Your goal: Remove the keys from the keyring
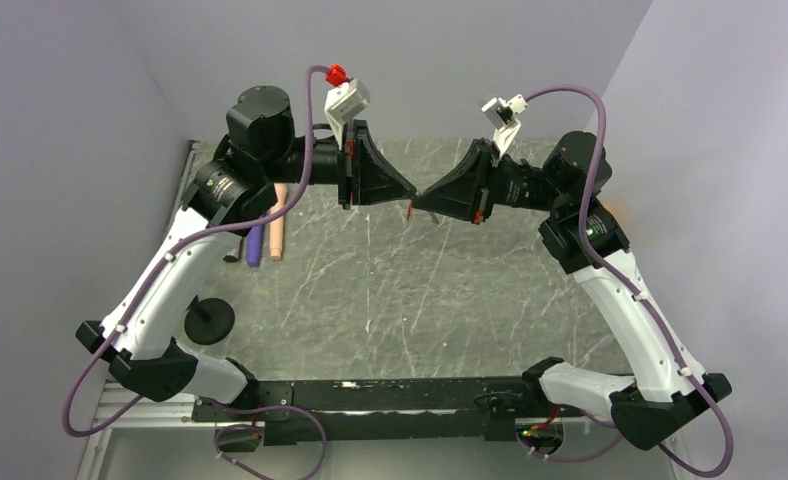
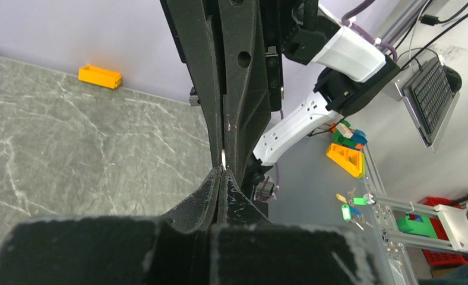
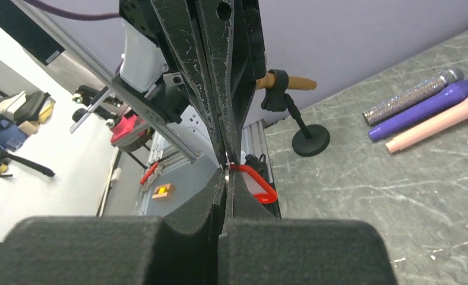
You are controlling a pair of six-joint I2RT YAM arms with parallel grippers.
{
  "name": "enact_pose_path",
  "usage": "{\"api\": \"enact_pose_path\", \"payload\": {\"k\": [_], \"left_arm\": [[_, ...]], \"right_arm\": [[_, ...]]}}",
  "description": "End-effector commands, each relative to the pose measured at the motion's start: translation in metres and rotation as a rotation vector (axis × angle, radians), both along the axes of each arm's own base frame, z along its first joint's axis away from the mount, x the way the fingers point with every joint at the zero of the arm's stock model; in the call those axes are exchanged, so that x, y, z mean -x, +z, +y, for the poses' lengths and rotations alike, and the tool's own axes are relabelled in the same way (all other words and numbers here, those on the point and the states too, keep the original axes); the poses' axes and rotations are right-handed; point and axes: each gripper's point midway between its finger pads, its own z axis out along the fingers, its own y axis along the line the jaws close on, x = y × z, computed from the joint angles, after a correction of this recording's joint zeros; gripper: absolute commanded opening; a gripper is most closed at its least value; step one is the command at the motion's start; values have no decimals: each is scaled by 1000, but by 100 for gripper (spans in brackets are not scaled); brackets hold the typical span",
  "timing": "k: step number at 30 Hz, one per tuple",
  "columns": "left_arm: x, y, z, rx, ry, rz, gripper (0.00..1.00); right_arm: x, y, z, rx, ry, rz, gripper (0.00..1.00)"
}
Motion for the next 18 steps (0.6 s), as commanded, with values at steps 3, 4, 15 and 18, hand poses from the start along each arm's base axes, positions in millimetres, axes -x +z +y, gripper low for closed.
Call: {"api": "enact_pose_path", "payload": {"k": [3,4,15,18], "left_arm": [[22,-9,-6,-38,-101,-30,0],[24,-10,-6,-41,-109,-31,0],[46,-21,-11,-76,-194,-52,0],[51,-24,-10,-83,-212,-43,0]], "right_arm": [[7,-10,-1,33,-6,-24,0],[8,-11,-2,37,-7,-22,0],[15,-28,0,92,12,7,0],[18,-30,1,102,23,14,0]]}}
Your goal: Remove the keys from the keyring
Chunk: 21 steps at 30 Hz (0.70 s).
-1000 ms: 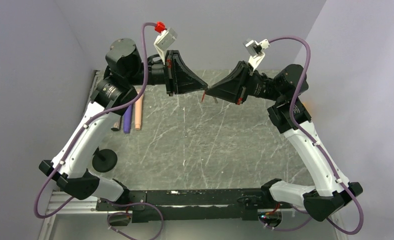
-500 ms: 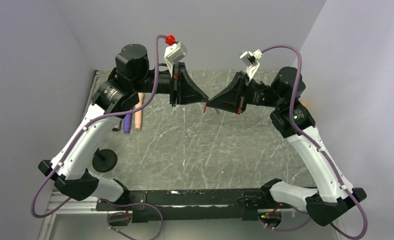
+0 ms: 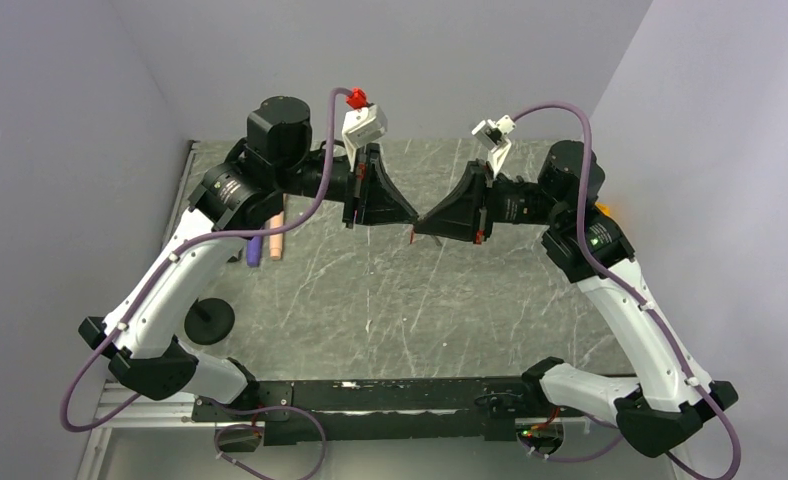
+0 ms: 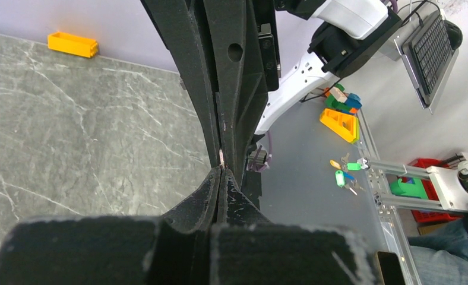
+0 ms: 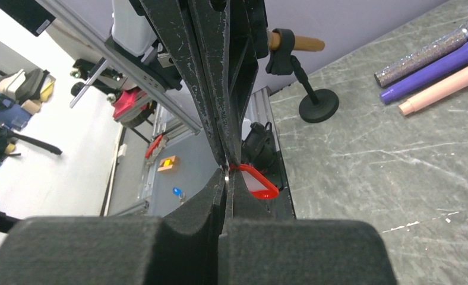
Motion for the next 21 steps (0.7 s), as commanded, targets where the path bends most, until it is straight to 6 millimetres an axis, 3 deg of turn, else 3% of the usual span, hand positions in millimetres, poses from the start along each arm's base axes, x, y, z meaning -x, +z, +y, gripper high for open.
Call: {"api": "enact_pose_path", "payload": {"k": [1,19,21], "left_arm": [[30,6,-3,17,-131,-30,0],[38,-3,0,-18,-137,-35,0],[35,-4,1,-24,-116,-43,9]], "right_arm": [[-2,0,5,8,-6,-27,0],[6,-19,15,58,25,9,0],[6,-19,14,58,17,6,0]]}}
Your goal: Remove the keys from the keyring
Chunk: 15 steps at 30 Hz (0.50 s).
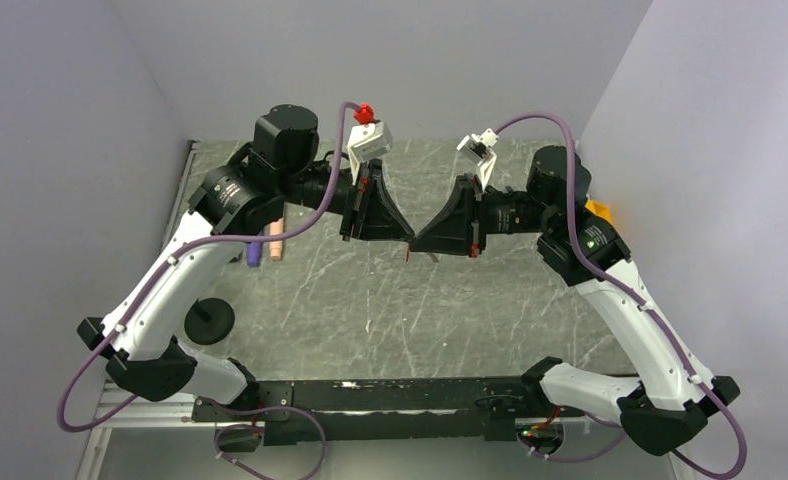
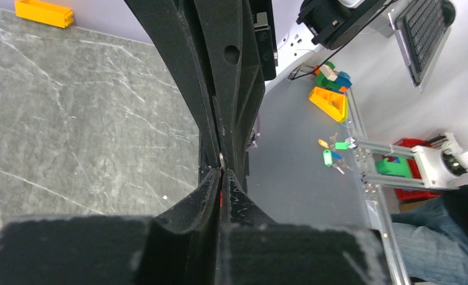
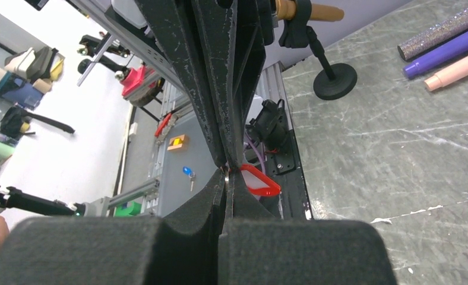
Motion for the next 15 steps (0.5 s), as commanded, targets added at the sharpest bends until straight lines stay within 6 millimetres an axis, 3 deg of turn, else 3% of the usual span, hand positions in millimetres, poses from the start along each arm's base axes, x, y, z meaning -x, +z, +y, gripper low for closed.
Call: {"api": "enact_pose_path", "payload": {"k": [1,7,12,15], "left_arm": [[14,16,-4,53,-51,-90,19],[1,39,4,77,50,-159,68],[-15,70,22,162,145,-191,86],[-28,87,34,224,213,-197,86]], "right_arm": [[-15,0,7,-5,-58,-38,0],[-17,-1,6,-3,-86,-30,0],[-20,1,2,-13,-130,-43,0],[-26,9,3,-35,-161,-67,0]]}}
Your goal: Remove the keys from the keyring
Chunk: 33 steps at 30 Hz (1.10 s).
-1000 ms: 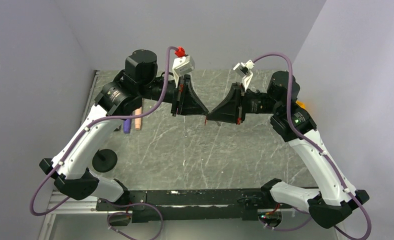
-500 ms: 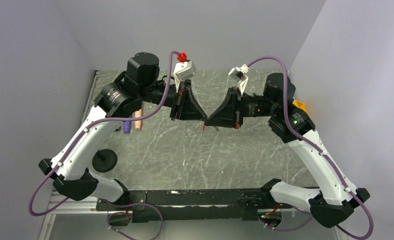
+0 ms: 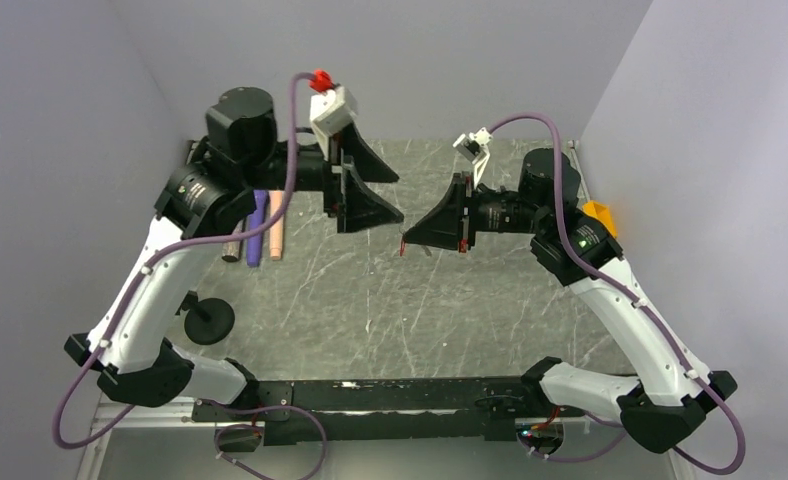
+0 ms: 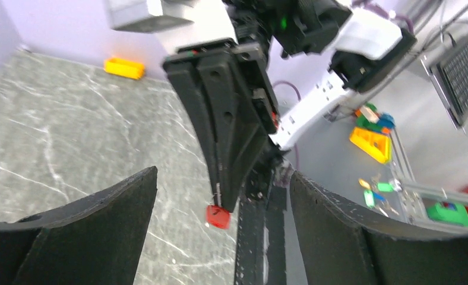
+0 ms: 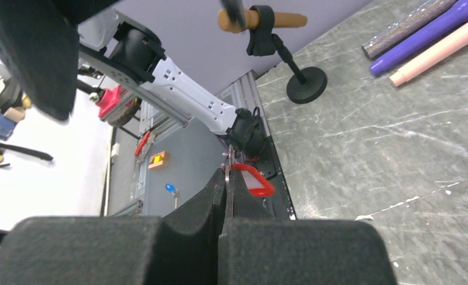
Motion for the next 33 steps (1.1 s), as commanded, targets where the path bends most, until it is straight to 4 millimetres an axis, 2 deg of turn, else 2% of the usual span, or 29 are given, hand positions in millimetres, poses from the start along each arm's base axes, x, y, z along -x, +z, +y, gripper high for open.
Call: {"api": "enact_pose_path", "payload": {"k": [1,8,12,18,26,33], "left_arm": [[-9,49,23,159,88,-68,85],[-33,83,41,359,200,-30,80],[-34,102,40,441,165,-27,77],[-25,118,36,521,63,15,70],[-21,113,34,521,18,38,59],[-22,106,33,510,11,61,55]], "right_arm": [[-7,28,-3,-76,-61,-104,0],[-24,65,5,-174,-97,-161,0],[-26,95,4,-268,-78,-196,0],[-21,130,4,-388,-33,-246,0],[-13,157,3,-468,17,-288,0],[-16,161,6,-479,27,-296,0]]}}
